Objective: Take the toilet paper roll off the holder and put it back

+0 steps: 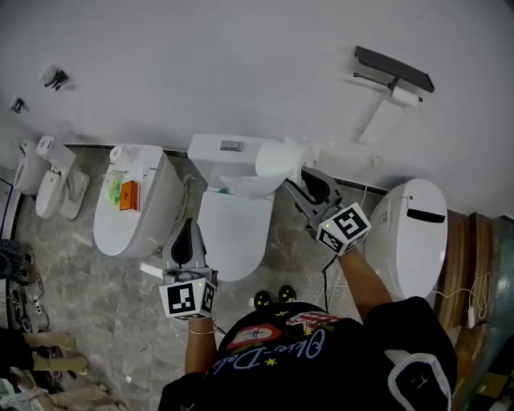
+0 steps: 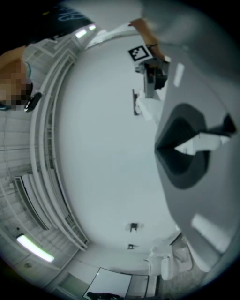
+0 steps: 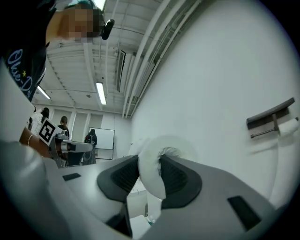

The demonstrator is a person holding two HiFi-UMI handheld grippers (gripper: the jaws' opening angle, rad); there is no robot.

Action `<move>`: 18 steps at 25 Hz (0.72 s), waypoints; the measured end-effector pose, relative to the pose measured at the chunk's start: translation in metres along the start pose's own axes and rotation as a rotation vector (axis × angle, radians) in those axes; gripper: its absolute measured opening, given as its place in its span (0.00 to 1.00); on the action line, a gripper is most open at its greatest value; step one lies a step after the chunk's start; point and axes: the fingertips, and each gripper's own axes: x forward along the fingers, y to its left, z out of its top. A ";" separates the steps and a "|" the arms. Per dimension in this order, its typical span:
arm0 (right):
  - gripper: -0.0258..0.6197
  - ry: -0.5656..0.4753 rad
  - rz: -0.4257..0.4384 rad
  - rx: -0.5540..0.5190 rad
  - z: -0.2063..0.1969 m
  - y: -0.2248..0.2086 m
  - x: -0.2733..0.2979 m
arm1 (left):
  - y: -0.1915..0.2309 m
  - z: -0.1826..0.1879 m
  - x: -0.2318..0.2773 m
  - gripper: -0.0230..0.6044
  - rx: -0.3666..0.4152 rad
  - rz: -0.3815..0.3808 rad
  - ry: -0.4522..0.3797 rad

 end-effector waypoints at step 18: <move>0.26 -0.084 -0.153 0.110 0.009 0.036 -0.091 | -0.035 0.011 -0.017 0.03 -0.015 -0.073 -0.019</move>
